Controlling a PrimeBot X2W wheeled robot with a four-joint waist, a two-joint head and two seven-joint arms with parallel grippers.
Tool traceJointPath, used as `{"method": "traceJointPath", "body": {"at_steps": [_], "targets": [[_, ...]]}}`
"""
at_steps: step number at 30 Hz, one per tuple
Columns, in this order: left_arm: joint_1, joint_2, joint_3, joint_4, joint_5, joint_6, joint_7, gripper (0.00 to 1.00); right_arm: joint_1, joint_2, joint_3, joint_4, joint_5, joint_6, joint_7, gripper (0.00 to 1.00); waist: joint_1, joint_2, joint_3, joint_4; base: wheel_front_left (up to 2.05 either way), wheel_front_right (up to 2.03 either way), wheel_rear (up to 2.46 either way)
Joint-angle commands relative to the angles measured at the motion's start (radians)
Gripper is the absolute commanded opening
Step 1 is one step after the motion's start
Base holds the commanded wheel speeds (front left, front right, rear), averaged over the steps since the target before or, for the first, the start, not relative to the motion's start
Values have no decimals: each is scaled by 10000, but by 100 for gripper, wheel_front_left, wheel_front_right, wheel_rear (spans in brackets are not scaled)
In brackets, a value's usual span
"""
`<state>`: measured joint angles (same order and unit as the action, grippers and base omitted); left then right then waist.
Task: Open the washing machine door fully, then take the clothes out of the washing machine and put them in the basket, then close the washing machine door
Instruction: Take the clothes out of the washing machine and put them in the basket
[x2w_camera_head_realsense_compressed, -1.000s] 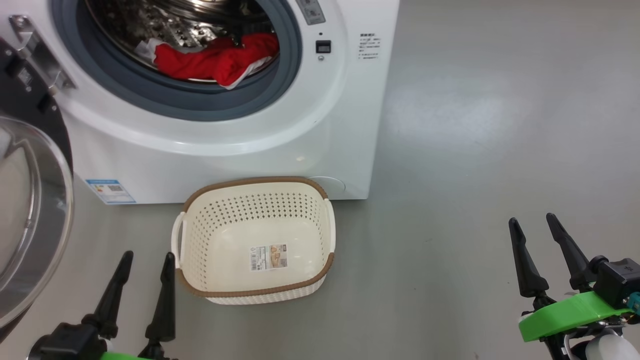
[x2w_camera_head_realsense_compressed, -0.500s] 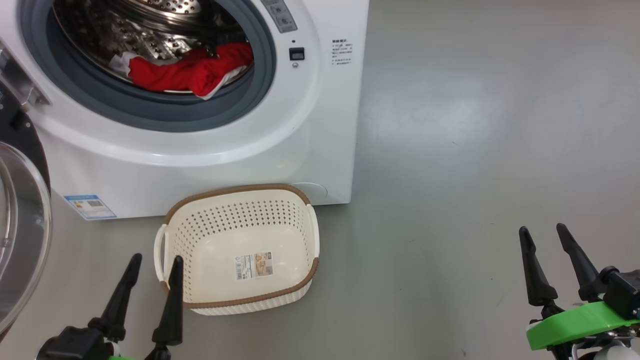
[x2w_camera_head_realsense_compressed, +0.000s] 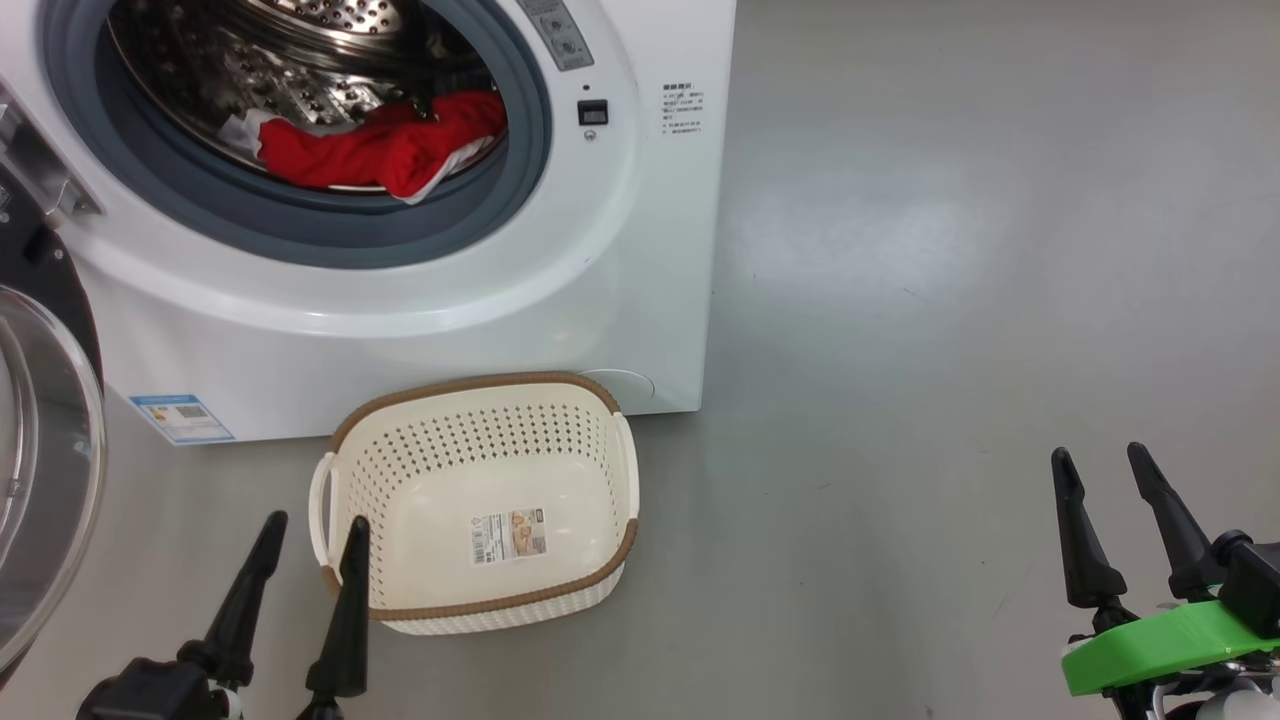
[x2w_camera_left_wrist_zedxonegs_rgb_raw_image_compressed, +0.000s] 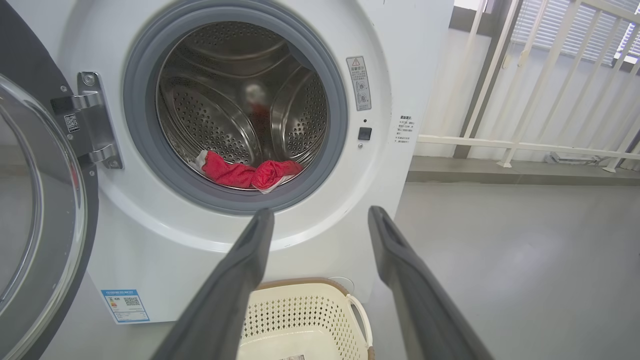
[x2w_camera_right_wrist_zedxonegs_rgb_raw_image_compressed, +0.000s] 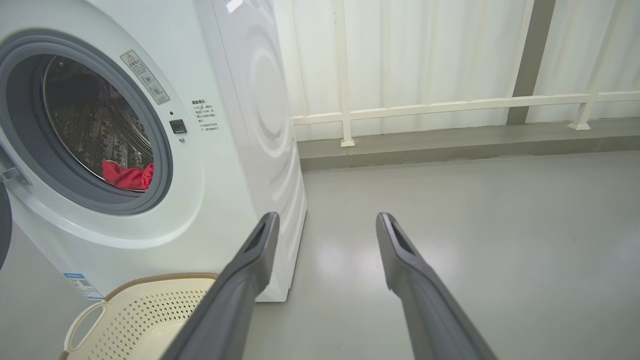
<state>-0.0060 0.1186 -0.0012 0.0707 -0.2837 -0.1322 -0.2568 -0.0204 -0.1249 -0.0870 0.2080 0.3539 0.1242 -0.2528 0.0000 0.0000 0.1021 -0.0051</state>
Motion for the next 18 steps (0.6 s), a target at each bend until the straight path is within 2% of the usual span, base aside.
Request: {"method": "traceJointPath", "body": {"at_steps": [1,12,18], "targets": [[-94,237,265,-262,-116,15,-49,100,69,-136,145,-287,-128,65,-90,100,0,0,-21,16,0,0,0],[-69,303,139,-170,-479,15,-49,100,122,-153,204,-258,-119,65,-90,100,0,0,-135,76,1,-2,1],[-85,394,59,-199,-640,15,-49,100,110,-173,255,-218,-69,65,-90,100,0,0,-142,93,55,-69,14]]}}
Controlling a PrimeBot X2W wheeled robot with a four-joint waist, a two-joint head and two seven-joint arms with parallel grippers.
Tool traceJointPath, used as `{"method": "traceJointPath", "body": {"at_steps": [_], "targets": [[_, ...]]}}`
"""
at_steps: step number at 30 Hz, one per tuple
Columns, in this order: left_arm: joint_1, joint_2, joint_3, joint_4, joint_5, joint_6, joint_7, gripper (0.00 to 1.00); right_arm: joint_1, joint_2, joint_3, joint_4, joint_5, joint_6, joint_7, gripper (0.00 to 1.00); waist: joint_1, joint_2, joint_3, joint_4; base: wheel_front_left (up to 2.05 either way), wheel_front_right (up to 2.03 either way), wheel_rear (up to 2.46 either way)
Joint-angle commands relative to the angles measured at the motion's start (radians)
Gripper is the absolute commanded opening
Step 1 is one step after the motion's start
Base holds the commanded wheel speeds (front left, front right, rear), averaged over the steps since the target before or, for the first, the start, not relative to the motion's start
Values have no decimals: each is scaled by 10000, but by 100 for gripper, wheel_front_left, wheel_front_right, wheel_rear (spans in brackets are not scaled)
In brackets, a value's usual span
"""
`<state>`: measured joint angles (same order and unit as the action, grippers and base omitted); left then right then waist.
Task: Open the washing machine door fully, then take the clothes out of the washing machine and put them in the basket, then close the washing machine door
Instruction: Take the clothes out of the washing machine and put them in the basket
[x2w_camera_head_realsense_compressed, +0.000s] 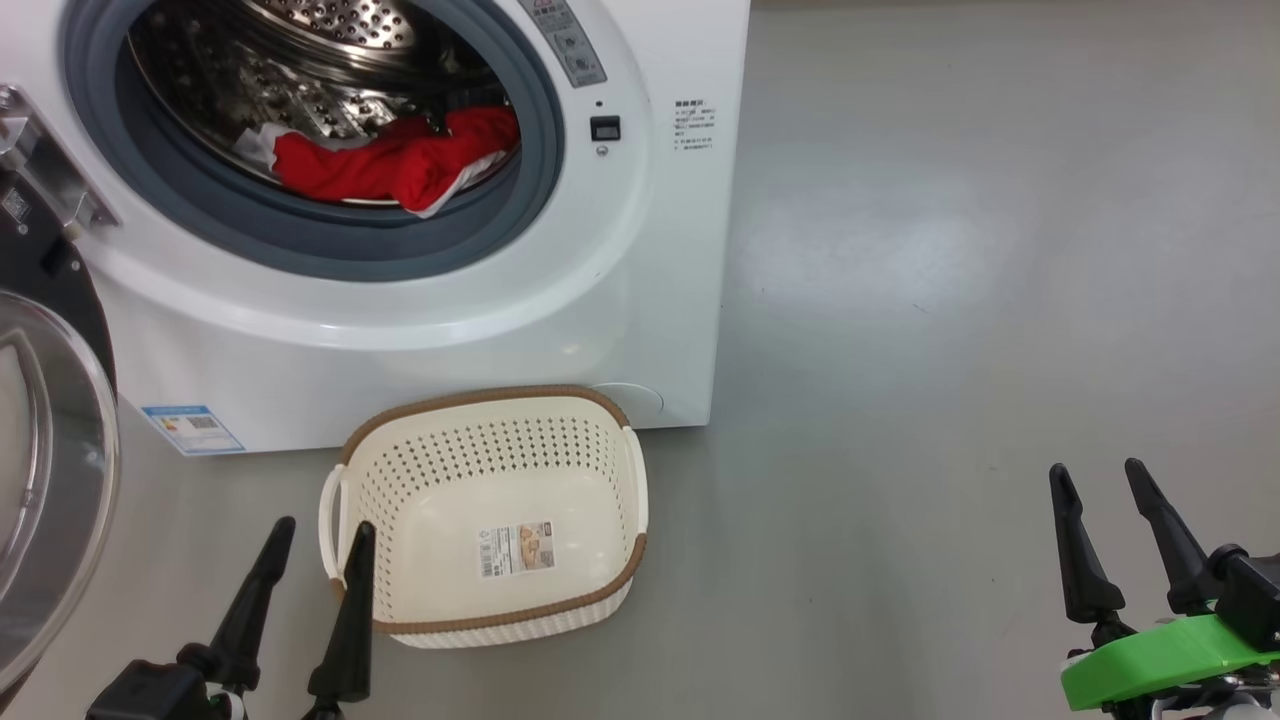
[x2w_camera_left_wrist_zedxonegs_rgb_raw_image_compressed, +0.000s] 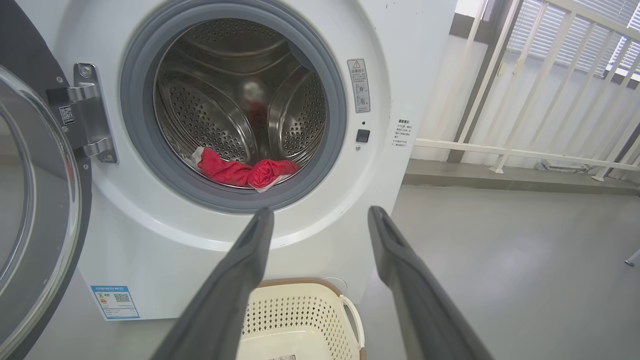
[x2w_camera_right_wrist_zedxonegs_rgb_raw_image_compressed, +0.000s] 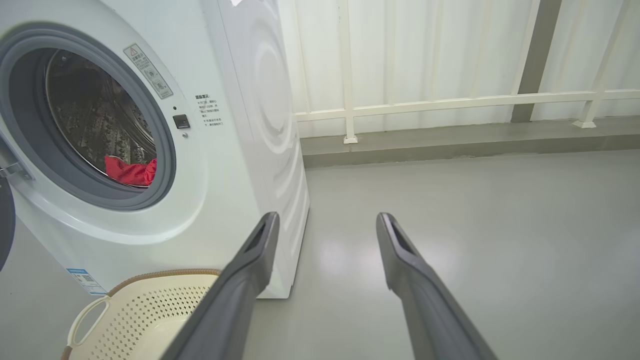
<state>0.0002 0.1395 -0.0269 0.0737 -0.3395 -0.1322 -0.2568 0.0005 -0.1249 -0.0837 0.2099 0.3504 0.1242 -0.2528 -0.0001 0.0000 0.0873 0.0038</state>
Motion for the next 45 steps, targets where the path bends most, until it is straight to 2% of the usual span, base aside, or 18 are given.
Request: {"method": "traceJointPath", "body": {"at_steps": [1,15,35,45], "targets": [[-156,200,302,-227,-103,15,-49,100,-106,-175,223,-236,-28,65,-90,100,1,0,13,8,103,-115,12],[-277,151,417,-220,90,15,-49,100,-158,-164,246,-286,55,65,-90,100,1,0,92,35,113,-120,8],[-372,10,427,5,111,15,-49,100,-241,-100,286,-335,47,65,-90,100,1,0,326,116,5,-5,0],[-2079,-43,343,1064,652,15,-49,100,-712,61,277,-461,34,65,-90,100,1,0,1325,-85,0,0,0]]}}
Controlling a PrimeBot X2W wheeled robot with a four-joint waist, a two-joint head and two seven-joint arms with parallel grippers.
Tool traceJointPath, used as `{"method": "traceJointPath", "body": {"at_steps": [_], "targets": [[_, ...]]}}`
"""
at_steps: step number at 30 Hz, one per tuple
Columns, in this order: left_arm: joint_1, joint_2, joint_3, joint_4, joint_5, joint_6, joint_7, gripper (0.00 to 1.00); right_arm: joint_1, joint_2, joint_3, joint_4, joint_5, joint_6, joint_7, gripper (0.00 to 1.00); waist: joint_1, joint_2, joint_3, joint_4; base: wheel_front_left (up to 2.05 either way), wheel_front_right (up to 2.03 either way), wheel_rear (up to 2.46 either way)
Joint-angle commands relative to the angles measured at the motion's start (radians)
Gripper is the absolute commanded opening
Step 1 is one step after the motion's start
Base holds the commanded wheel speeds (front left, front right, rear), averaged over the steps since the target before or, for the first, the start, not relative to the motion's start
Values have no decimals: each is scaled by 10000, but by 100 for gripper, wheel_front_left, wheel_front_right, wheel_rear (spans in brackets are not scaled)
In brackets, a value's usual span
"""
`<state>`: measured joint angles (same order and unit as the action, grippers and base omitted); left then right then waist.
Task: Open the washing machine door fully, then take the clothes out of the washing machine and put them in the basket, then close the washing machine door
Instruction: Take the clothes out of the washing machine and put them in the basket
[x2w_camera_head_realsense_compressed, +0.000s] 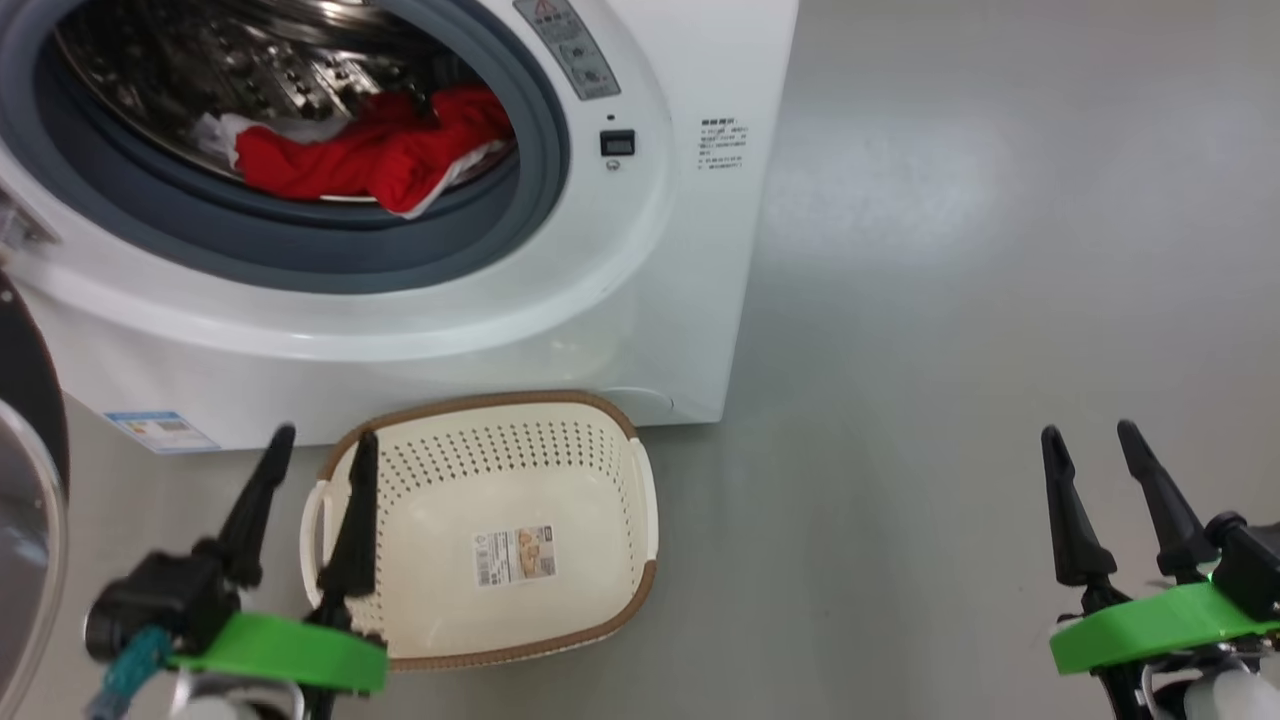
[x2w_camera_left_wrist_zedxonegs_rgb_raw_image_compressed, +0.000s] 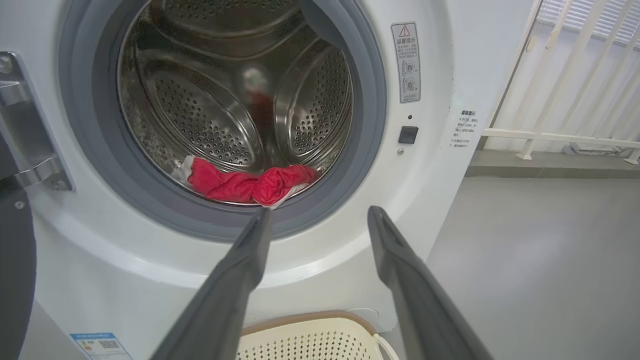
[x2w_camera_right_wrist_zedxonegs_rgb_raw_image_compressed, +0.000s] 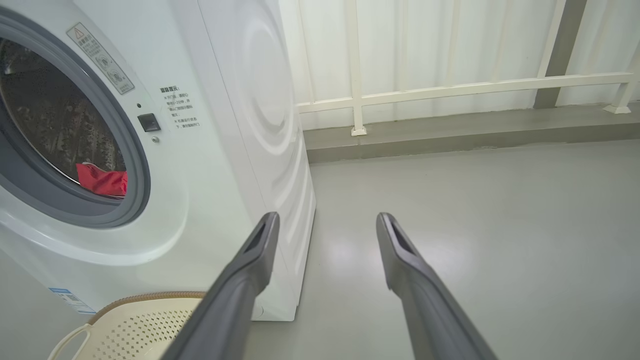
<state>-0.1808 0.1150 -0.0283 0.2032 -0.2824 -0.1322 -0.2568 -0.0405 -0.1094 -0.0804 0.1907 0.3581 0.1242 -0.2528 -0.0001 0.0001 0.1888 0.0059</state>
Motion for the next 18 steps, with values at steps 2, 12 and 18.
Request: {"method": "traceJointPath", "body": {"at_steps": [2,12,18], "targets": [[-874,277,161,14,192,15,-49,100,-443,-33,250,-305,-46,65,-90,100,1,-1,604,-184,0,0,0],[-4304,804,-221,2431,139,15,-49,100,-1235,201,255,-456,-75,65,-90,100,1,-1,2062,-678,0,0,0],[-6290,1233,-462,4384,-43,15,-49,100,-1637,320,286,-575,-94,65,-90,100,1,-1,2827,-998,0,0,0]]}}
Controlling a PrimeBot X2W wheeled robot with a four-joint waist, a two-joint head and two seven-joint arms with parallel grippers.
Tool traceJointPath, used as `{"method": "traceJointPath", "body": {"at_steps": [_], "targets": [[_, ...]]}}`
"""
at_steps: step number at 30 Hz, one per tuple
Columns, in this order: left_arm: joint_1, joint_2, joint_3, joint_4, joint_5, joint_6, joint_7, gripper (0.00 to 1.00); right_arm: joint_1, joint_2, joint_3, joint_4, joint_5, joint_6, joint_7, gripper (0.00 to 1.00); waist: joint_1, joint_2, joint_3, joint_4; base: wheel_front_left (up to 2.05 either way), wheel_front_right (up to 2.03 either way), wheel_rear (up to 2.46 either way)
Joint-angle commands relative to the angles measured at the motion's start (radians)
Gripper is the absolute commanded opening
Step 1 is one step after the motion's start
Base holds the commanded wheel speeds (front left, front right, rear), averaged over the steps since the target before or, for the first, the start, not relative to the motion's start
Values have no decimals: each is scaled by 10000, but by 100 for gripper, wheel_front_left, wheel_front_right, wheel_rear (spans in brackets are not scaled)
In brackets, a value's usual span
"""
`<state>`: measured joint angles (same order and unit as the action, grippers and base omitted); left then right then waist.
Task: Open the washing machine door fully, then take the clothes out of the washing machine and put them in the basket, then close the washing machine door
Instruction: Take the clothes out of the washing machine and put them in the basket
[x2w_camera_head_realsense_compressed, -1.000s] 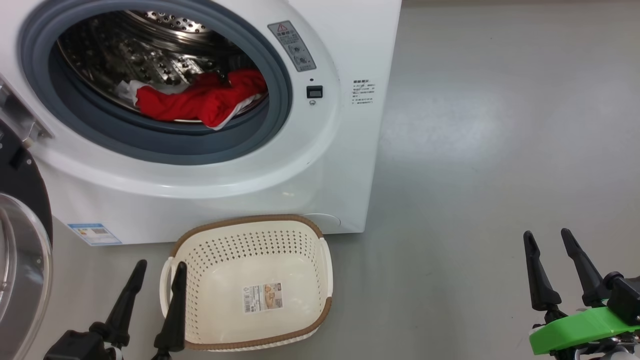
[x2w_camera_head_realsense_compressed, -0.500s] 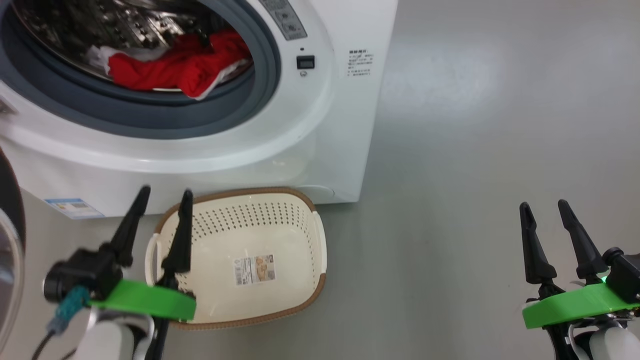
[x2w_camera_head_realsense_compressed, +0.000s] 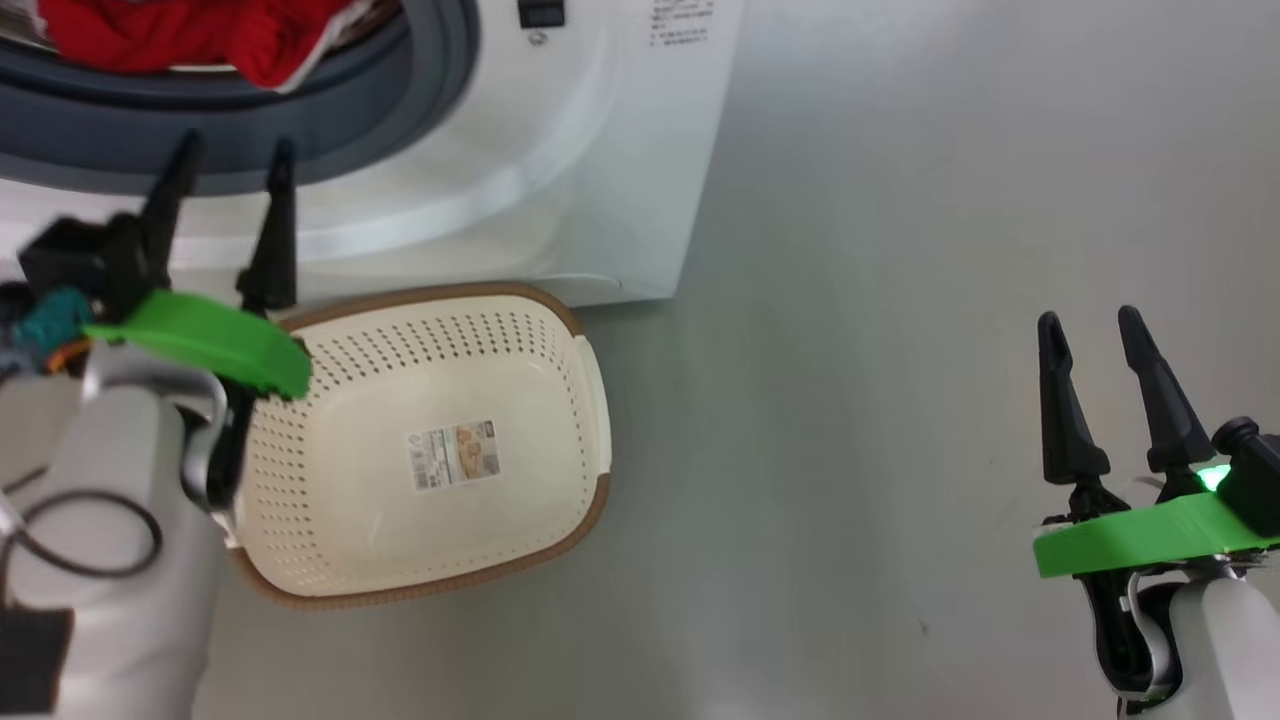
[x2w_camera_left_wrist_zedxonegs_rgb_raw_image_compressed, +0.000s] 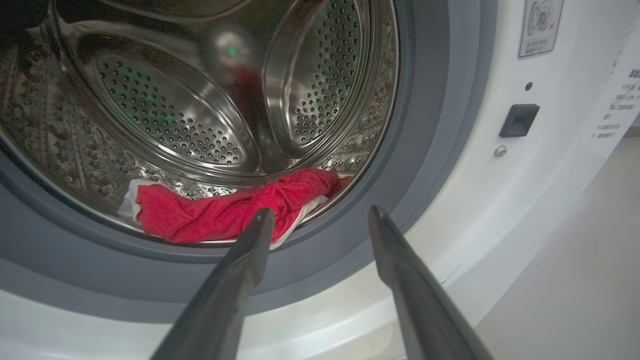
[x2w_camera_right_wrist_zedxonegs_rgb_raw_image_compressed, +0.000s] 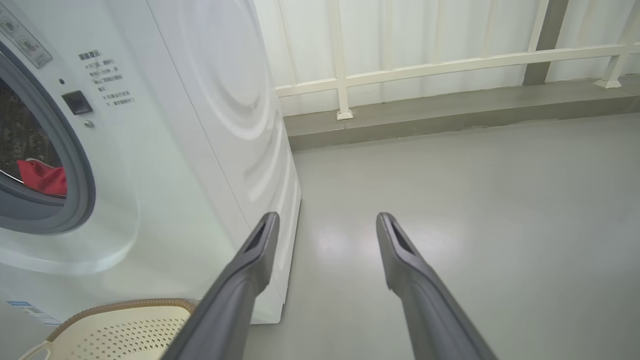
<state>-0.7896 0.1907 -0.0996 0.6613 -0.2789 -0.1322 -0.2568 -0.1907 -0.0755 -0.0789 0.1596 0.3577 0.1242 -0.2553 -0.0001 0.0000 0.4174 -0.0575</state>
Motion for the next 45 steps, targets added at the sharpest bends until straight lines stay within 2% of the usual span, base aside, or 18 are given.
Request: {"method": "traceJointPath", "body": {"at_steps": [1,14,29,41,42,43,44,45], "targets": [[-532,553,198,244,-71,15,-49,100,-190,2,278,-277,-92,65,-65,100,1,0,655,-410,0,0,0],[-4049,1043,-318,4057,-53,15,12,100,-705,211,468,-418,-32,65,-65,100,1,0,1532,-922,0,0,0],[-6083,1841,-756,5847,140,70,616,100,-905,250,751,-628,272,65,-65,100,1,0,2306,-1442,0,0,0],[-6339,2239,-1079,6165,231,108,842,100,-1049,251,854,-658,376,65,-65,100,1,0,2537,-1631,0,0,0],[-6340,2250,-1099,6175,232,118,829,83,-1053,251,858,-670,374,65,-65,100,1,0,2536,-1637,0,0,0],[-6327,2253,-1132,6185,241,116,821,49,-1054,251,859,-682,371,65,-65,100,1,0,2531,-1638,0,0,0],[-6303,2252,-1158,6195,242,115,808,32,-1053,251,862,-691,366,65,-65,100,1,0,2520,-1636,0,0,0],[-6280,2249,-1223,6203,280,113,802,0,-1049,251,865,-696,358,65,-65,100,1,0,2512,-1632,0,0,0]]}}
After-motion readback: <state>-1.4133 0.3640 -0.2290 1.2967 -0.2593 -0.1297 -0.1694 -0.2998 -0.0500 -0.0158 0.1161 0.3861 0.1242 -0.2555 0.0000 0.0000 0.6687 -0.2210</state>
